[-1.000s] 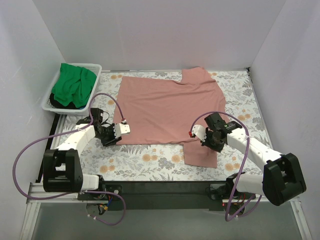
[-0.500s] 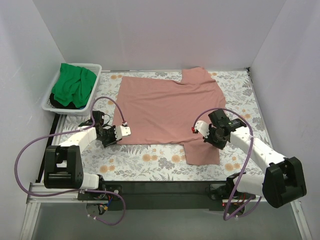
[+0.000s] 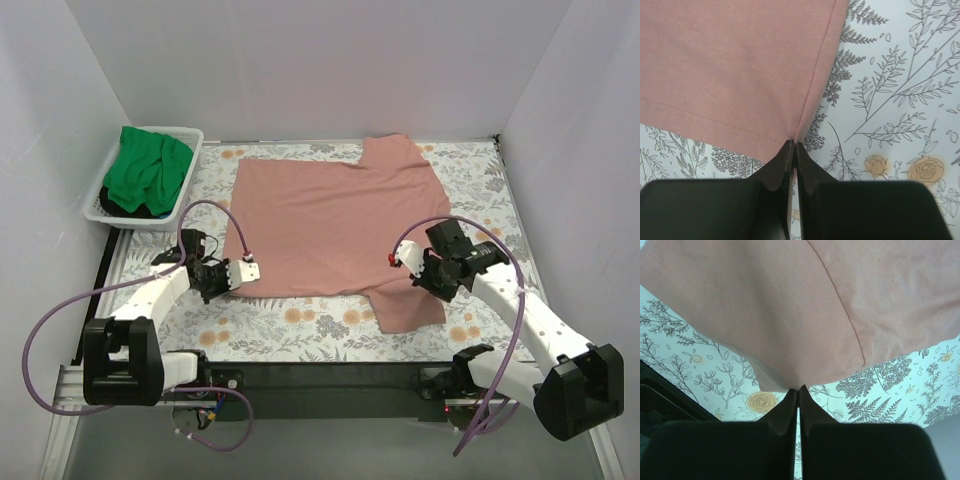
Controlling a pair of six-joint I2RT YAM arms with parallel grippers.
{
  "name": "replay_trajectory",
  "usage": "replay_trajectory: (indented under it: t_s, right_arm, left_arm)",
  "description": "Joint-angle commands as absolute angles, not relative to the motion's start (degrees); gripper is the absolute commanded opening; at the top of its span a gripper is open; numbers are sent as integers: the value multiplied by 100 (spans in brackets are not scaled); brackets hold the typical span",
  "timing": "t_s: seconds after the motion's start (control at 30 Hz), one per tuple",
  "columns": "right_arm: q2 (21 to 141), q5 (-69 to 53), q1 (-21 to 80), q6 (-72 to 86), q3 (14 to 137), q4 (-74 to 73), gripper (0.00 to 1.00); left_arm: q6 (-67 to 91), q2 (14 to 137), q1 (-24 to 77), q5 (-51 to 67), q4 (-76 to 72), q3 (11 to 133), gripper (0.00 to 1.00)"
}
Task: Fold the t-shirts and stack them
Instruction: Flatten the tshirt out, then fold the tshirt
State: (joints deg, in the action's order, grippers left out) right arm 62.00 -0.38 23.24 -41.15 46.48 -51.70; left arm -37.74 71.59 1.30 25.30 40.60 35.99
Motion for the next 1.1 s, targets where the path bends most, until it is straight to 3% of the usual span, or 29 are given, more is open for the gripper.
replay_trajectory:
  t_s: [0.0, 0.37, 1.07]
  right_arm:
    - [5889, -229, 2312, -4104, 4807, -5589, 1]
    - [6652, -351, 1354, -4754, 6055, -5634, 1]
    - [8762, -448, 1099, -5379, 7830, -5326, 1]
  left_arm:
    - [-3850, 6821, 123, 2645, 4578, 3638, 0]
    - [-3428, 7171, -237, 3137, 5054, 4605, 0]
    - [-2619, 8982, -299, 3234, 4526, 6336, 0]
